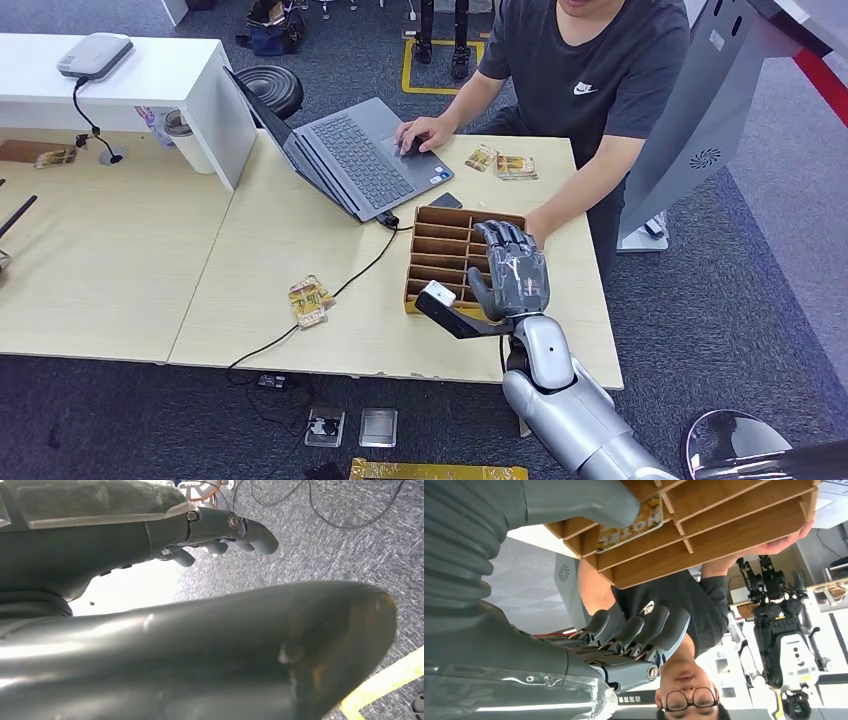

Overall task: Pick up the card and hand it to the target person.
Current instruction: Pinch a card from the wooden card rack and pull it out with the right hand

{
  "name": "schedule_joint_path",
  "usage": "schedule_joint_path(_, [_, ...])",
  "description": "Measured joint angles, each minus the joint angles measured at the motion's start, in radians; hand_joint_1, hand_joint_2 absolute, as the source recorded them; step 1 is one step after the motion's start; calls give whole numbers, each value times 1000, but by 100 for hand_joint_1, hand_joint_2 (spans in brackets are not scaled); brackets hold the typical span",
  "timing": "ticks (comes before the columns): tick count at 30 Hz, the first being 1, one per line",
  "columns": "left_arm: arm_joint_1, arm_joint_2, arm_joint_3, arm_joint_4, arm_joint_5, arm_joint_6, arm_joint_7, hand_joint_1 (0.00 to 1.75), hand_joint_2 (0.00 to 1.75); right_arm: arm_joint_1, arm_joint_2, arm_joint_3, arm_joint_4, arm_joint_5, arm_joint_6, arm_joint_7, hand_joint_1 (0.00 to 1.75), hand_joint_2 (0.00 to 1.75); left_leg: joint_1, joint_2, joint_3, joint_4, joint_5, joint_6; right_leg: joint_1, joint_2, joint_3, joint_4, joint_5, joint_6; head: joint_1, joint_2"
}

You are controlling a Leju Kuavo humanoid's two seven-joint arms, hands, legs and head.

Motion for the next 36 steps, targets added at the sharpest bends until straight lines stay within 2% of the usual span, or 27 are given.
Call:
schedule_joint_path(16, [1,0,1,0,21,6,1,0,0,-92,66,15,152,-9,20,-1,68,175,0,0,0,0,0,0,0,0,0,0,0,0,0,0])
schedule_joint_path(25, [11,0,12,0,36,10,1,0,0,-110,78,20,224,-9,23,10,72,175,0,0,0,0,0,0,0,0,0,0,0,0,0,0])
schedule_joint_path(31, [15,0,18,0,35,9,1,0,0,-113,74,21,252,-11,21,26,86,175,0,0,0,0,0,0,0,0,0,0,0,0,0,0])
schedule_joint_path(34, [15,0,18,0,29,6,1,0,0,-113,68,21,261,-13,19,34,100,175,0,0,0,0,0,0,0,0,0,0,0,0,0,0])
schedule_joint_path(36, [15,0,18,0,25,3,0,0,0,-113,62,21,266,-13,18,38,116,175,0,0,0,0,0,0,0,0,0,0,0,0,0,0])
